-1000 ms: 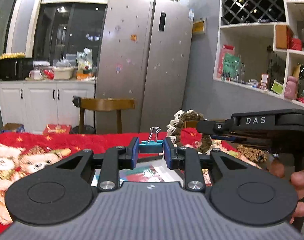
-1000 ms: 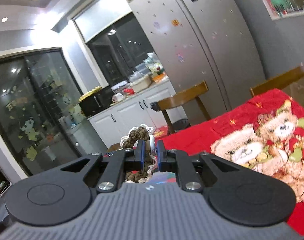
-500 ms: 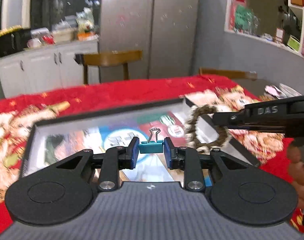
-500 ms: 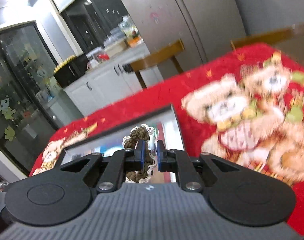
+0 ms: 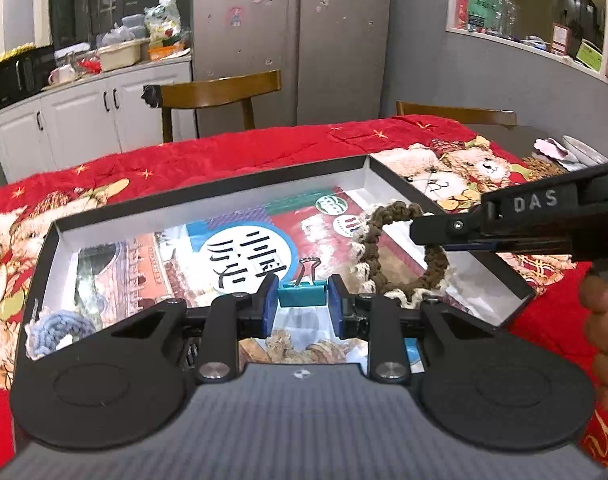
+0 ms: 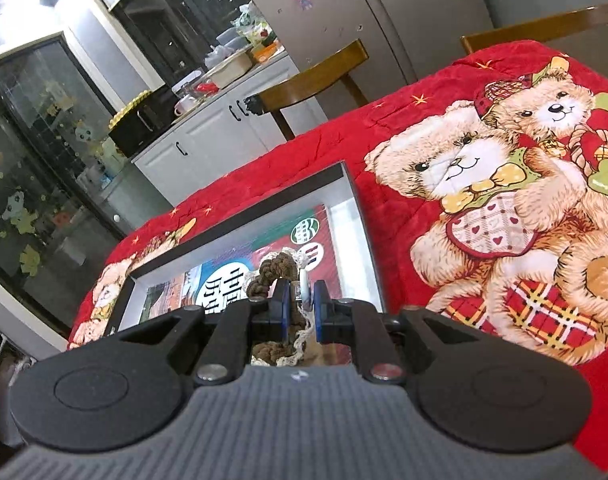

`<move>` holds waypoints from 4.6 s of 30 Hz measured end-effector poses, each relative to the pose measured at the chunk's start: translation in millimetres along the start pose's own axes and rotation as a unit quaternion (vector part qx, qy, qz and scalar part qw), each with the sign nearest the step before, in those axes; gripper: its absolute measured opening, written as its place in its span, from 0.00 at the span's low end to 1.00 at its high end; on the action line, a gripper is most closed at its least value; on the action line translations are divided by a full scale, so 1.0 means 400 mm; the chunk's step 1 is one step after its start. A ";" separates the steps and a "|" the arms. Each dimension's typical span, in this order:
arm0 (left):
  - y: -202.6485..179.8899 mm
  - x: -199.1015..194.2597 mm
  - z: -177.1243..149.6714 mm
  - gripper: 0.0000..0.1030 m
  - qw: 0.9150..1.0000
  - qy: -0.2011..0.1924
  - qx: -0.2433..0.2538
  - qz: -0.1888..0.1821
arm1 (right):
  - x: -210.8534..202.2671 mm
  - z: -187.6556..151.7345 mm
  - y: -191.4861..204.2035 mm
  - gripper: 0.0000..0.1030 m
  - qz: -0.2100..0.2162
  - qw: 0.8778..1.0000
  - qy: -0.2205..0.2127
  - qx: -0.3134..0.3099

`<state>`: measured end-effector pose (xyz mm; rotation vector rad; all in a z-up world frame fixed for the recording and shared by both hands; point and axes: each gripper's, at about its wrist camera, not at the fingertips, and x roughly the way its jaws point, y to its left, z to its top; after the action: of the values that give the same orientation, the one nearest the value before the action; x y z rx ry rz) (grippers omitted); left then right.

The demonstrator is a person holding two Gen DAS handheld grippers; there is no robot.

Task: Organize objects
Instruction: 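Carry the binder clip and brown hair tie over the open box, then open both tools to release the binder clip and hair tie into the box, then move both tools back toward the remaining items beside the box, then grasp the purple tube with left while right grasps a blue binder clip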

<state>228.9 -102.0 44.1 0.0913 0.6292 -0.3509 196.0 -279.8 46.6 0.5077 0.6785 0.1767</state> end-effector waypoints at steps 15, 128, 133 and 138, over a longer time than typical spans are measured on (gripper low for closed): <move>0.036 0.017 -0.003 0.30 0.999 0.020 -0.038 -0.019 | 0.007 -0.004 0.012 0.14 0.000 1.000 0.014 0.001; 0.145 -0.274 -0.298 0.82 0.997 -0.019 -0.041 0.056 | -0.175 -0.395 0.212 0.30 0.010 0.985 -0.002 -0.174; 0.141 -0.283 -0.301 0.82 0.997 -0.024 -0.039 0.060 | -0.196 -0.411 0.204 0.30 0.027 0.984 0.005 -0.173; 0.129 -0.291 -0.303 0.82 0.997 -0.032 -0.026 0.068 | -0.210 -0.416 0.211 0.30 0.035 0.982 -0.003 -0.186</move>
<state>91.5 3.6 14.2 0.0716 0.5648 -0.2047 25.6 -168.5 25.2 0.1737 0.6043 0.3604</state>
